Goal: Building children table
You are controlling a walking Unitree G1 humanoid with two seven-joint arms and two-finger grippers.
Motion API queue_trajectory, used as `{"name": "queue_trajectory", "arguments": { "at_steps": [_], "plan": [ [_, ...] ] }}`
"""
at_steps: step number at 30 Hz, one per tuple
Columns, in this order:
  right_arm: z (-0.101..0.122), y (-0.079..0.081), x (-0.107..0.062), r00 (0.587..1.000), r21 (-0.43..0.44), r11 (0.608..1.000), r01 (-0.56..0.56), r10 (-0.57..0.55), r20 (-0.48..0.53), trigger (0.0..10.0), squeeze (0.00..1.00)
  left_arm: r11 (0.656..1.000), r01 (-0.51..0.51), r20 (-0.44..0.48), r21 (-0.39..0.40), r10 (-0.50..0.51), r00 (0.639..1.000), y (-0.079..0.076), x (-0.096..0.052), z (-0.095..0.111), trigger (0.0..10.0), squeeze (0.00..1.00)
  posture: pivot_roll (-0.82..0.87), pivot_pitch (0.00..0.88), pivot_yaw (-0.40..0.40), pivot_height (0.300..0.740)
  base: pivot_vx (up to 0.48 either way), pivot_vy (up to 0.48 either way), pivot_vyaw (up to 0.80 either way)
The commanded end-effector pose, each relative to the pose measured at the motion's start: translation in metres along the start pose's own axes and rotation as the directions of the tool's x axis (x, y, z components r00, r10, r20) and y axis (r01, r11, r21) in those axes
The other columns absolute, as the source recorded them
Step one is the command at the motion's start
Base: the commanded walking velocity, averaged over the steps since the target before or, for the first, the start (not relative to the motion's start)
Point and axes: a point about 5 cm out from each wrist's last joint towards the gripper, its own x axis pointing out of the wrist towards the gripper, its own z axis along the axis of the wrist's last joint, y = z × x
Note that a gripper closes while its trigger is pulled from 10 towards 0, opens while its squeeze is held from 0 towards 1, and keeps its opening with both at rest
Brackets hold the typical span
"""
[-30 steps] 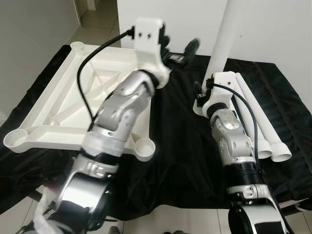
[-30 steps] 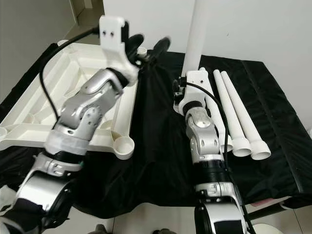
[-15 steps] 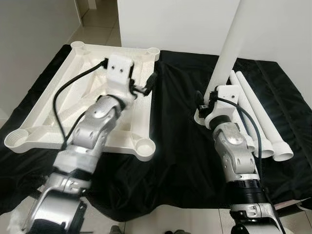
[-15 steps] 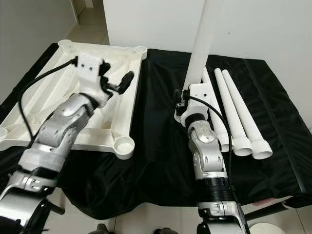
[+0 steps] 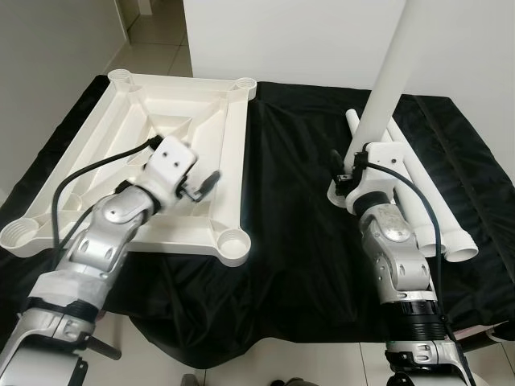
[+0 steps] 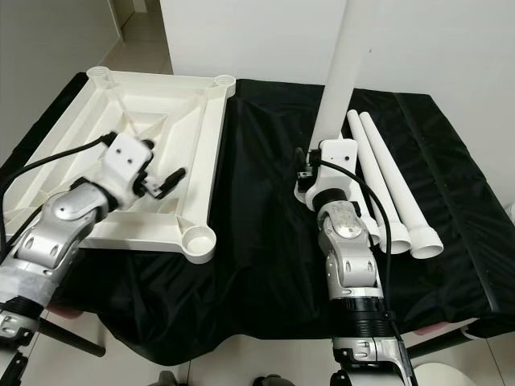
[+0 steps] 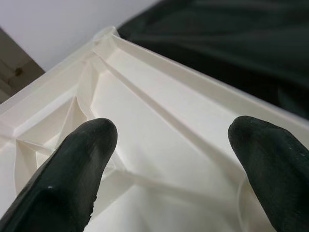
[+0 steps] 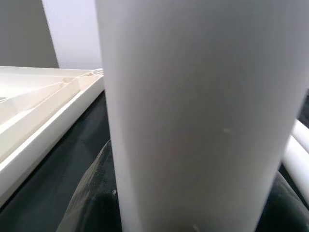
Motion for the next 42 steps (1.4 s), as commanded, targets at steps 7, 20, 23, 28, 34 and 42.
{"name": "queue_trajectory", "arguments": {
  "at_steps": [7,20,23,28,34,42],
  "plan": [
    [0.003,0.0,0.0,1.0,0.0,1.0,-0.012,0.012,0.01,10.0,0.0,0.995,0.049,-0.063,0.086,-0.044,0.997,0.003,-0.009,-0.014,10.0,0.0,0.01,0.082,-0.001,0.74,0.0,0.0,0.0],
    [0.0,-0.006,0.0,1.0,-0.034,0.999,-0.012,0.012,-0.01,10.0,0.0,0.921,0.354,-0.082,0.161,-0.345,0.935,-0.018,-0.034,-0.026,10.0,0.0,0.0,0.059,-0.013,0.74,0.0,0.0,0.0],
    [0.001,-0.007,0.0,1.0,-0.037,0.999,-0.012,0.012,-0.01,10.0,0.0,0.916,0.355,-0.1,0.186,-0.342,0.934,-0.02,-0.032,-0.028,10.0,0.0,0.0,0.059,-0.013,0.74,0.0,0.0,0.0],
    [0.0,-0.007,0.0,1.0,-0.039,0.999,-0.011,0.01,-0.012,10.0,0.0,0.911,0.358,-0.109,0.206,-0.342,0.933,-0.021,-0.029,-0.029,10.0,0.0,0.0,0.056,-0.011,0.74,0.0,0.0,0.0],
    [0.0,-0.008,-0.001,1.0,-0.042,0.999,-0.011,0.01,-0.013,10.0,0.0,0.909,0.34,-0.138,0.24,-0.315,0.939,-0.023,-0.021,-0.033,10.0,0.0,-0.01,0.057,-0.009,0.74,0.0,0.0,0.0],
    [0.002,-0.007,0.001,1.0,-0.045,0.999,-0.012,0.012,-0.01,10.0,0.0,0.89,0.355,-0.091,0.288,-0.343,0.935,-0.04,0.001,-0.02,10.0,0.0,-0.01,0.066,-0.005,0.74,0.0,0.0,0.0]
  ]
}}
